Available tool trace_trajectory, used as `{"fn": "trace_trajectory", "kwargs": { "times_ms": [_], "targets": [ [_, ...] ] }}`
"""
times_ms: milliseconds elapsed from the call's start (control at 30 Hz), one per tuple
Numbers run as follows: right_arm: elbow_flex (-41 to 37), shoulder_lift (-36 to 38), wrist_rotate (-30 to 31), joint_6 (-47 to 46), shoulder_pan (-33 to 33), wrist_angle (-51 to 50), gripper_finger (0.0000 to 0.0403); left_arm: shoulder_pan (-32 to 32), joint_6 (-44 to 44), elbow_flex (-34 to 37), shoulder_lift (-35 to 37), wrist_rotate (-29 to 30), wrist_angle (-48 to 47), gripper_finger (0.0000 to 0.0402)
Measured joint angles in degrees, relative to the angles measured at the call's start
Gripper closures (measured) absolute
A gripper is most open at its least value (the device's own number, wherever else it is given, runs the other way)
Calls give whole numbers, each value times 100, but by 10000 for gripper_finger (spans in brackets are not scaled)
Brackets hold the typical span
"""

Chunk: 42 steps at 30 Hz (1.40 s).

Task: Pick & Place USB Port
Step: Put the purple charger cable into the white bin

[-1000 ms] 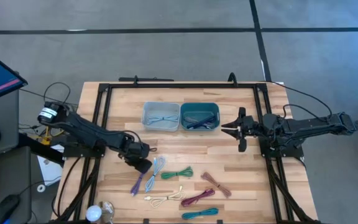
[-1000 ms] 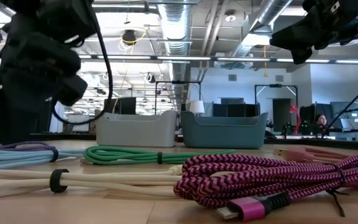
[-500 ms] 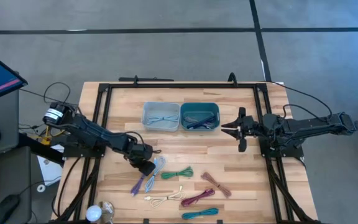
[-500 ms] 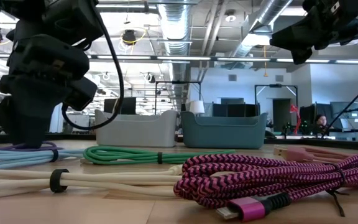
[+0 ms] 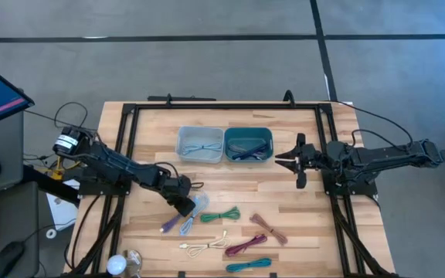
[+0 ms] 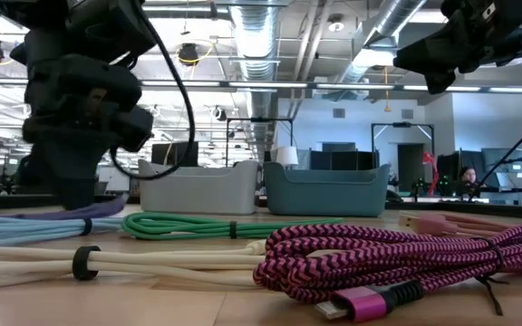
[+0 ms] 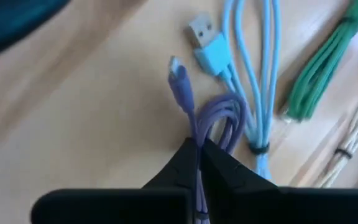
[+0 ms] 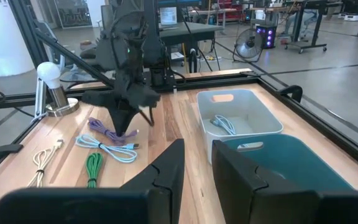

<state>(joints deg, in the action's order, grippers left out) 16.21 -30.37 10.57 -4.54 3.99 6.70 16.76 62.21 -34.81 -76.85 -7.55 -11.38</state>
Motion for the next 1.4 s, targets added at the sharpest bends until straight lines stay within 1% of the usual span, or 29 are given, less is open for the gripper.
{"fn": "trace_trajectory", "kwargs": {
  "times_ms": [167,400,500,633,733,900,1100,1200,1400],
  "targets": [
    [-1,0,0,0,-2,-54,328,-28,-358,-185,432,187,8,396],
    [-2,0,0,0,-2,-50,328,-35,-1357,-645,1161,960,-10,397],
    [-2,0,0,0,-2,-50,328,-41,-2040,-854,1422,1448,-13,397],
    [-2,0,0,0,-2,-50,328,-199,-3234,-1122,1596,1982,-13,398],
    [0,0,0,0,0,-50,328,-390,-4194,-1270,1612,2407,-13,398],
    [0,0,0,-2,2,-50,328,-892,-5516,-1416,1612,2886,-15,398],
    [-1,0,0,-2,2,-50,328,-1659,-6205,-1542,1612,2917,-15,398],
    [-1,0,0,-2,1,-50,328,-2084,-6223,-1504,1599,2874,-9,397],
    [-2,0,1,-2,0,-50,328,-2928,-5904,-1325,1357,2097,-8,397]
  ]
}}
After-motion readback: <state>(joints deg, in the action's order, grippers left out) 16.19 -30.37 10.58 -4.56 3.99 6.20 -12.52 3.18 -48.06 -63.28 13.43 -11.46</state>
